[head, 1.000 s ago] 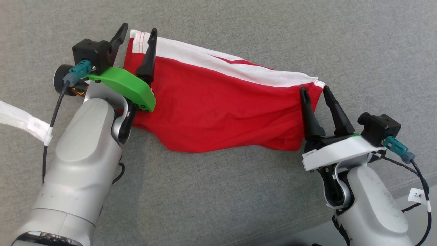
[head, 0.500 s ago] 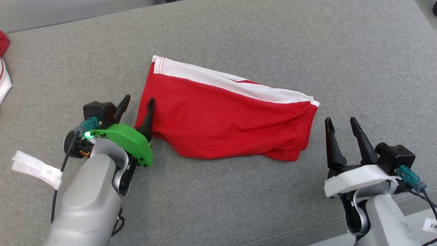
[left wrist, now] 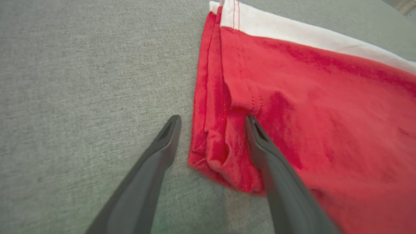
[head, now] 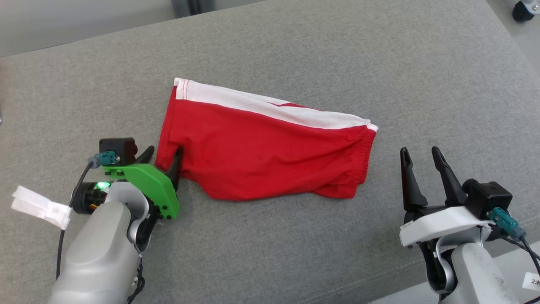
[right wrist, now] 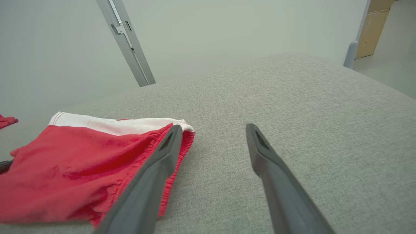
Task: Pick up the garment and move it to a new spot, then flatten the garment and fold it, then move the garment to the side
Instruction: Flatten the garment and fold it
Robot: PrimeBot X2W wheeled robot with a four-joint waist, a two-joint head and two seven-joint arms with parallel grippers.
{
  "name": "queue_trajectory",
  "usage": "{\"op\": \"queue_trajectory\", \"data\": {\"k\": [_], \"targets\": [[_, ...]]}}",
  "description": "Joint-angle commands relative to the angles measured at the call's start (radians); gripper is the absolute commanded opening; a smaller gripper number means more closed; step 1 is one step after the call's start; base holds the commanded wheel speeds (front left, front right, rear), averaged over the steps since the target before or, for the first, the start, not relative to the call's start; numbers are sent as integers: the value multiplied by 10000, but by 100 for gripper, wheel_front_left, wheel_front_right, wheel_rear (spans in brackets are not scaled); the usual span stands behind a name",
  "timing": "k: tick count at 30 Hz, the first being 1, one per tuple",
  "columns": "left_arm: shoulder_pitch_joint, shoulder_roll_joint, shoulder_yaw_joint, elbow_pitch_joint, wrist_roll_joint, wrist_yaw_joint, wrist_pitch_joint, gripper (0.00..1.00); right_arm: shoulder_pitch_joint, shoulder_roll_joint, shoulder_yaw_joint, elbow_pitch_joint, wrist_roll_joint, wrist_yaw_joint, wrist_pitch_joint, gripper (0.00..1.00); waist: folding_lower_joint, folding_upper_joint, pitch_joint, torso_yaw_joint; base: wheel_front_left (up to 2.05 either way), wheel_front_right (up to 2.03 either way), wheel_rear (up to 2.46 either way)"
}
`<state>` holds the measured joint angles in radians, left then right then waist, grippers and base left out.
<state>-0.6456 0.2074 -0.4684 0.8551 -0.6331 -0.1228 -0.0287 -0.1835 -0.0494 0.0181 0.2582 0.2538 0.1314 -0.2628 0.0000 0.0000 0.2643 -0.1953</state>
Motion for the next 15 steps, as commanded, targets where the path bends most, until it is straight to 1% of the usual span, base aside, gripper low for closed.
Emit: {"op": "queue_trajectory", "data": {"k": [1,3,4,5,6,7,15], "targets": [[34,94,-31,84,-117,34,148,100,56,-21,27,-44,106,-15,-29,100,0,0,113,-137,0,0,0],[59,76,-92,122,-171,14,361,100,40,-22,22,-68,112,-15,-29,100,0,0,133,-179,0,0,0],[66,69,-116,101,-188,5,418,80,38,-22,16,-77,128,-15,-29,100,0,0,138,-192,0,0,0],[79,62,-138,80,-209,-2,446,39,41,-21,8,-83,134,-15,-29,100,0,0,136,-195,0,0,0],[98,61,-161,45,-230,-9,465,18,43,-21,-14,-91,141,-15,-29,100,0,0,128,-191,0,0,0],[114,61,-179,8,-251,-15,465,0,42,-22,-37,-96,144,-15,-29,100,0,0,121,-181,0,0,0],[279,9,-296,-410,-338,-48,142,0,118,-24,-210,-137,43,-15,-29,100,0,0,-238,224,0,0,0]]}}
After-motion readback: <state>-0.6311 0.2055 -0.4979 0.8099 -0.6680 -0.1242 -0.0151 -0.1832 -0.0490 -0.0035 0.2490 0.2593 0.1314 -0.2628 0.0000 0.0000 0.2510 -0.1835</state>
